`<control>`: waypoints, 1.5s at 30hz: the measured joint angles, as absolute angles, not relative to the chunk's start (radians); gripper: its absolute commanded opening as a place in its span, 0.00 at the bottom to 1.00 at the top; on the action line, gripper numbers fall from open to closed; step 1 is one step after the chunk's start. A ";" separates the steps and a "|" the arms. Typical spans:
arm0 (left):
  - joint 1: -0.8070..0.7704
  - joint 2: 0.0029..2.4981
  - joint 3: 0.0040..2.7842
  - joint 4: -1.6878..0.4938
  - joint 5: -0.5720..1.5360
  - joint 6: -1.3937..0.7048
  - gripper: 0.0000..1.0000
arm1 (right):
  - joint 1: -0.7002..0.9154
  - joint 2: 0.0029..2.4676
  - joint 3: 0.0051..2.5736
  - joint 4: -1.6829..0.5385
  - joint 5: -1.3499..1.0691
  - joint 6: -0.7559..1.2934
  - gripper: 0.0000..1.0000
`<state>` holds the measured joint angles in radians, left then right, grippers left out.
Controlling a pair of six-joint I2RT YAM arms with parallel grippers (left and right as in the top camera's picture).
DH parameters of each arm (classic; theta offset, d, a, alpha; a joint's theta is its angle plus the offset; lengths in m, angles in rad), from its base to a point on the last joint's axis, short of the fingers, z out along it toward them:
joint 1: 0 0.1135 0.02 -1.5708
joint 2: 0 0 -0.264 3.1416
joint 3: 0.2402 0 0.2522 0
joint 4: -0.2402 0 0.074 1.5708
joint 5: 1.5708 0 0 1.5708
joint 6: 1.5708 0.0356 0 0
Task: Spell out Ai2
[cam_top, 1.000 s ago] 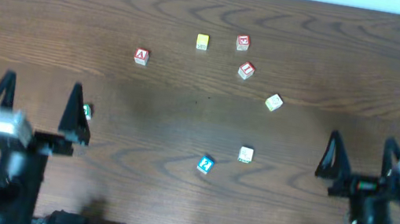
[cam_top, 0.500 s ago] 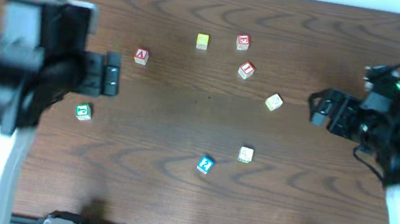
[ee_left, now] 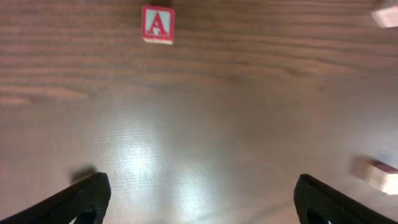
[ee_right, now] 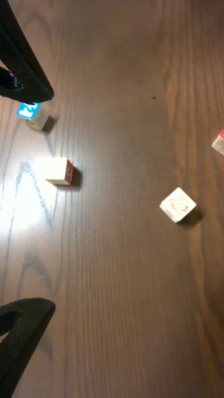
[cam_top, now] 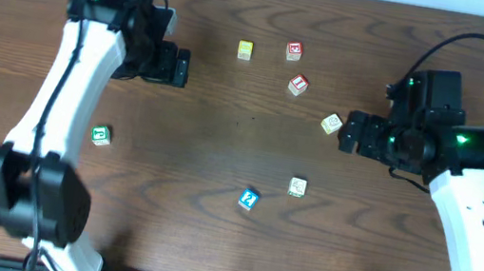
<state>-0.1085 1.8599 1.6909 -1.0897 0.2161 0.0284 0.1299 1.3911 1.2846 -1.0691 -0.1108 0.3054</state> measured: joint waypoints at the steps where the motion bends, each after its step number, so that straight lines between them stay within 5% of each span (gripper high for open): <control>1: -0.109 1.880 1.691 -1.075 0.205 0.034 0.95 | 0.131 1.391 1.285 -1.069 -0.103 0.312 0.99; 11: -0.109 2.057 1.691 -0.863 -0.029 0.075 0.95 | 0.131 1.391 1.285 -1.053 -0.070 0.315 0.99; 27: -0.110 2.178 1.691 -0.623 0.006 0.123 0.98 | 0.131 1.391 1.285 -1.050 -0.059 0.315 0.99; 31: -0.110 2.178 1.691 -0.620 0.028 0.134 0.77 | 0.131 1.391 1.285 -1.050 -0.058 0.315 0.99; 41: -0.110 2.194 1.691 -0.641 0.046 0.147 0.81 | 0.131 1.391 1.285 -1.059 -0.055 0.315 0.99; 45: -0.110 2.216 1.691 -0.648 0.049 0.129 0.63 | 0.131 1.391 1.285 -1.060 -0.055 0.314 0.99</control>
